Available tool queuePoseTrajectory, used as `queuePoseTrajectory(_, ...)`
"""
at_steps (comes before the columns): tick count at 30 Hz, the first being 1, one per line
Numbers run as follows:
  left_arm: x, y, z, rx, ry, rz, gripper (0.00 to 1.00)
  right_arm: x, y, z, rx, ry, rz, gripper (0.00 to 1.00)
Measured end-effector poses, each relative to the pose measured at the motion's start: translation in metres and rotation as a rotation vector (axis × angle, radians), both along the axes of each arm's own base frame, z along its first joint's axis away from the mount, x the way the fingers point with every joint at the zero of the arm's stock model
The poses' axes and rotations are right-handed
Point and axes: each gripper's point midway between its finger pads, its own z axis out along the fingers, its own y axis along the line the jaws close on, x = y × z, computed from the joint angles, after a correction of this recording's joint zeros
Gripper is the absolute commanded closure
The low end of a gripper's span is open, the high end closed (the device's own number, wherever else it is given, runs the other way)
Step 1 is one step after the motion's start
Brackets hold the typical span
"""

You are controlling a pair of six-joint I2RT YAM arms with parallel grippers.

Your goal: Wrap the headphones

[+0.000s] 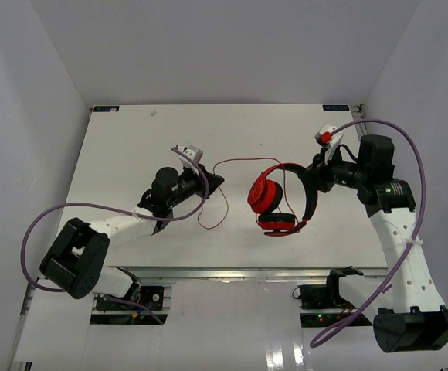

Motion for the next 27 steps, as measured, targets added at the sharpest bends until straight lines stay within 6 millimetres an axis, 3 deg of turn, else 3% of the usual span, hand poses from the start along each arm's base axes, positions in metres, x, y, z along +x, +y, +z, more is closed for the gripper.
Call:
queuePoseTrajectory(9, -0.014, 0.004, -0.039, 0.058, 0.089, -0.031, 1.0, -0.002, 0.003, 0.035, 0.06, -0.033, -0.006, 0.92)
queuePoseTrajectory(27, -0.027, 0.008, -0.067, 0.024, 0.171, -0.043, 1.0, 0.011, -0.009, 0.026, 0.048, 0.003, -0.067, 0.92)
